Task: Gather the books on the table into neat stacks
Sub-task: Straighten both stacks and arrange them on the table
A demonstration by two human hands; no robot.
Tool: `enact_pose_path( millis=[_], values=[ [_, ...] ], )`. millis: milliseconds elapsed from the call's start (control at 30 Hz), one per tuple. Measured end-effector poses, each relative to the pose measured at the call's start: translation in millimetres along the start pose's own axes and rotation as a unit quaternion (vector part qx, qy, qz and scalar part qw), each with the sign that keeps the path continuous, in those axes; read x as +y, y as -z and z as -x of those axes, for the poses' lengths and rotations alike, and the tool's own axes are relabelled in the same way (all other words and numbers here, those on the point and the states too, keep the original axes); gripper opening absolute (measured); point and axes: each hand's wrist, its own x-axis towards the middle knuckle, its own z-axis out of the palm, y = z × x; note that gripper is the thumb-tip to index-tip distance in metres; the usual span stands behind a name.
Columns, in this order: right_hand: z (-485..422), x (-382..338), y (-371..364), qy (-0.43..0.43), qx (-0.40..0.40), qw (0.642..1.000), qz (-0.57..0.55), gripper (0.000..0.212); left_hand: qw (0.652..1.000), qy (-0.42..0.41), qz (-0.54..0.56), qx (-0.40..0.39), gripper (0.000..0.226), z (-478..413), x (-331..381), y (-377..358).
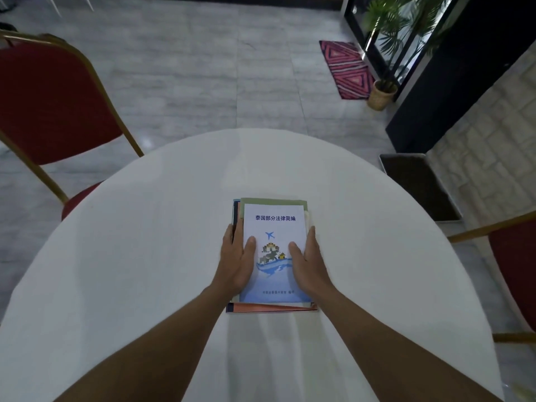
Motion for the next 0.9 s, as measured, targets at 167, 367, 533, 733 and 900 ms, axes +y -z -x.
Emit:
enact_pose_path(
  millis=[167, 367, 533, 733, 900],
  values=[
    [0, -2, -1, -0.020, 0.005, 0.999, -0.038, 0.072, 0.998, 0.023, 0.054, -0.001, 0.048, 6, 5, -4],
    [-2, -5, 7, -0.012, -0.026, 0.997, -0.067, 0.071, 0.996, 0.032, 0.084, -0.011, 0.058, 9, 4, -1],
    [3, 1, 3, 0.004, -0.014, 0.998, -0.058, 0.071, 0.992, 0.065, 0.111, 0.002, 0.068, 21, 4, -4],
    [2, 3, 3, -0.008, 0.000, 0.994, -0.111, 0.064, 0.979, 0.090, 0.184, -0.003, 0.063, 19, 2, -2],
    [4, 6, -2, -0.022, 0.012, 0.991, -0.132, 0.062, 0.980, 0.085, 0.182, -0.009, 0.059, 28, -2, -3]
  ],
)
